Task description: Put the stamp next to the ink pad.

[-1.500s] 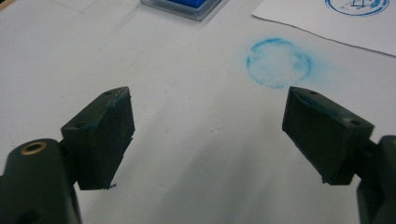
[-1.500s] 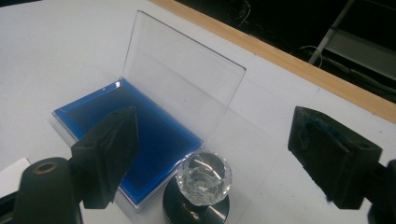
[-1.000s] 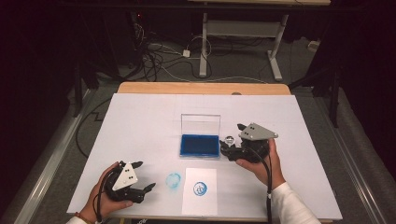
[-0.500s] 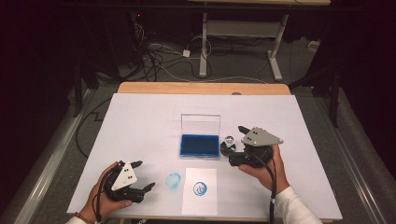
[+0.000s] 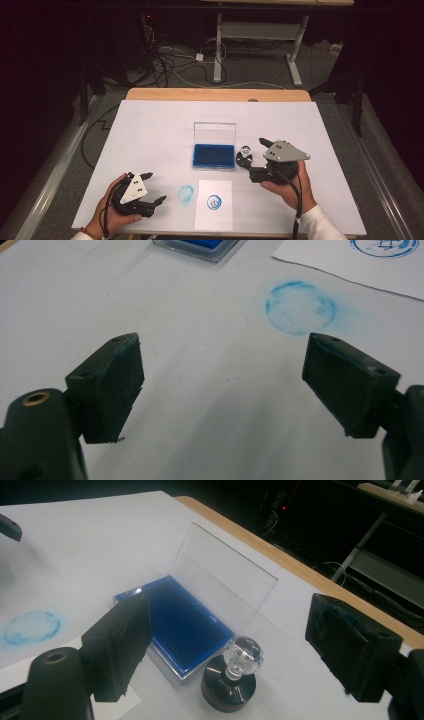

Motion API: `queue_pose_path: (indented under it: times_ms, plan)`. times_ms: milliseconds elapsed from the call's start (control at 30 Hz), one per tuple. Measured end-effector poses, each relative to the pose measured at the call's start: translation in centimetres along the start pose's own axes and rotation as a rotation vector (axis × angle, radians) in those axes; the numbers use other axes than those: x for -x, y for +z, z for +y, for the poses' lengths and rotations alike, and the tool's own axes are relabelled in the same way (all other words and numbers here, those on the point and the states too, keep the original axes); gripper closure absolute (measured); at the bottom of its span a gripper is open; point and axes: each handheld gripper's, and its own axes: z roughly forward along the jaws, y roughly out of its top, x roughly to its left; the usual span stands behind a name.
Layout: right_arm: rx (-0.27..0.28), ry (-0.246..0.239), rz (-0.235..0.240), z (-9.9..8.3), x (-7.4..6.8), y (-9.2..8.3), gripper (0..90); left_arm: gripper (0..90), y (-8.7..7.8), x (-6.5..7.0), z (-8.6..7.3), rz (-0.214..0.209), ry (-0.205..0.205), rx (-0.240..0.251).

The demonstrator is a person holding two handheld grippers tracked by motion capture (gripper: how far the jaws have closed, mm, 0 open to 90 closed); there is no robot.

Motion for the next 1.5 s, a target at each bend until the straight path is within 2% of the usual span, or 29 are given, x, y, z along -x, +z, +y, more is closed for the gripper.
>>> queue_pose_path:
  times_ms: [233,600,1133,1267,1500]
  plan:
    - [0.003,-0.011,-0.001,-0.3,-0.1,-0.8,18.9,16.5,0.0,0.0,0.0,-0.002,0.000,-0.001]
    - [0.010,0.004,0.011,-0.7,0.0,-1.9,19.0,16.5,0.1,0.0,0.0,0.000,0.001,-0.003]
    - [0.014,-0.031,-0.009,-1.7,-0.4,-3.3,18.9,16.5,0.1,0.1,0.0,0.001,0.003,-0.005]
    - [0.011,-0.052,-0.019,-2.0,-0.6,-3.5,18.8,16.5,0.0,0.1,0.0,0.003,0.003,-0.003]
    - [0.015,-0.057,-0.016,-2.8,-0.7,-3.8,18.8,16.5,0.0,0.1,0.0,0.003,0.006,-0.005]
